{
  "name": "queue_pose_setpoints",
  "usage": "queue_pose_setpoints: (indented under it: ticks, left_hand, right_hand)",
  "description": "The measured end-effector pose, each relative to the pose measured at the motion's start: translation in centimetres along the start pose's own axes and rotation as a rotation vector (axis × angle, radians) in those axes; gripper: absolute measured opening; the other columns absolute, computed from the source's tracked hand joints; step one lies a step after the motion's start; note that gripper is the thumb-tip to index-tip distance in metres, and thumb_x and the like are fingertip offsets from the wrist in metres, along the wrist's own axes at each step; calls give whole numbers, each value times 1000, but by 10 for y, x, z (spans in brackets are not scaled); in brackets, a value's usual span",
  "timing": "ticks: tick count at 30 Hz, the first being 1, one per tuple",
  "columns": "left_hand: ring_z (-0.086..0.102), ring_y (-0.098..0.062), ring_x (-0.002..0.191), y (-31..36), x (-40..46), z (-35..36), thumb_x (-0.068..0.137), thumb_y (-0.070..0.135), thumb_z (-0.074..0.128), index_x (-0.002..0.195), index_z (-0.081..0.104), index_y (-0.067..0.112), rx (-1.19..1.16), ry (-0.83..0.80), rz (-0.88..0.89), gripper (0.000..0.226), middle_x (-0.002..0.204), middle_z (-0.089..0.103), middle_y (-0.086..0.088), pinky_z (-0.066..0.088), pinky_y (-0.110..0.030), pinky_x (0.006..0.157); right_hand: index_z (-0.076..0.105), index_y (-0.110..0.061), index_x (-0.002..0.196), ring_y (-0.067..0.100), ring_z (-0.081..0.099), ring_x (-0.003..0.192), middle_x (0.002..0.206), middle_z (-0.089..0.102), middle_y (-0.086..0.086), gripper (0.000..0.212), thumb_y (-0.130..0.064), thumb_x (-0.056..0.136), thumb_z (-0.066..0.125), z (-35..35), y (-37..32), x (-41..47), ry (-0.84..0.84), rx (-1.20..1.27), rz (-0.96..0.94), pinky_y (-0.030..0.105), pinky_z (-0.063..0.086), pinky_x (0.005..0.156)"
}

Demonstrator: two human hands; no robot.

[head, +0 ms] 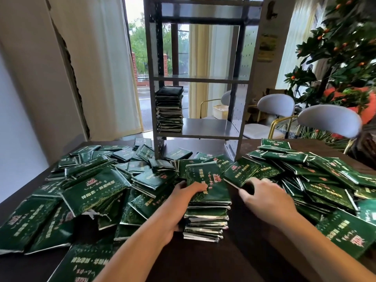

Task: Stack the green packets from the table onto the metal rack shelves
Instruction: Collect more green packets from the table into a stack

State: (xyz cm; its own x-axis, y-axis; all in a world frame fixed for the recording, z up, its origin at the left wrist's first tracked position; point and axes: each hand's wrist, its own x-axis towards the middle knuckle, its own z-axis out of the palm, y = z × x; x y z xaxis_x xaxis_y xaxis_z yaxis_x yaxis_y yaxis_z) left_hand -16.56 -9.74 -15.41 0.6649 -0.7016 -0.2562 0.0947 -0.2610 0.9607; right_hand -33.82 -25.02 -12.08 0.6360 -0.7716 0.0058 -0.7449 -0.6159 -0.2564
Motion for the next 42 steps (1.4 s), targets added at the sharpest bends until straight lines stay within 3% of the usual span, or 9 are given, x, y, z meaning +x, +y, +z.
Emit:
queue_pose_setpoints:
  ticks: [5,11,18,24,27,29,32,37,42]
  left_hand:
    - [62,-18,104,5,-31,6,55,70,76,136,47,42,-82,-55,-22,91,113,64,6,47,-43,94]
    - [59,-24,118,12,-37,9,54,78,75,135,44,52,-68,-32,-45,90,133,61,4,47,-50,97]
    - [54,-24,121,9,-41,11,50,83,71,133,42,49,-39,-50,-35,94,133,56,5,46,-46,93]
    - [35,-18,113,8,-58,9,83,66,62,151,28,44,-36,-64,-33,79,151,38,1,39,-45,91]
    - [41,-18,114,-6,-49,-5,77,69,69,135,35,46,-52,-28,64,70,133,44,12,43,-41,87]
    - [56,-18,111,-43,11,-24,73,61,80,135,44,28,-40,44,99,79,139,52,2,51,-34,89]
    - [66,-12,95,-29,4,-11,100,28,60,126,55,21,-138,-5,85,28,126,66,-7,55,-26,78]
    - [71,-19,106,9,-43,-1,58,78,66,134,52,47,-69,-179,-102,83,117,73,7,59,-48,88]
    - [67,-22,115,21,-50,-7,83,70,60,128,63,39,-66,-223,-64,54,123,71,3,52,-56,98]
  right_hand:
    - [40,-22,145,32,42,134,145,44,9,50,-32,96,47,14,11,1,-61,-251,113,39,43,102]
    - [57,-18,117,29,64,109,117,64,4,28,-15,89,52,12,3,-1,133,-285,10,34,44,77]
    - [67,-26,98,4,49,47,73,64,-5,25,-4,88,61,-21,-17,-16,381,517,-181,20,35,45]
    - [71,-33,79,14,59,98,116,63,0,46,8,92,54,-23,-33,-7,406,1146,-200,37,50,89]
    - [72,-28,62,19,55,122,124,62,-2,61,18,90,44,-20,-41,-10,251,1387,-237,46,46,107]
    - [70,-25,54,21,50,130,130,59,-1,68,24,86,36,-18,-44,-13,167,1448,-278,49,46,107]
    - [68,-22,50,19,50,133,133,61,-3,68,25,85,33,-16,-45,-12,66,1425,-356,45,43,109]
    - [64,-14,49,24,58,126,126,70,-3,58,23,82,32,-14,-43,7,-109,1327,-375,50,45,109]
    - [61,-7,52,13,57,123,126,67,0,53,25,82,32,-24,-48,11,-74,1177,-432,18,47,98]
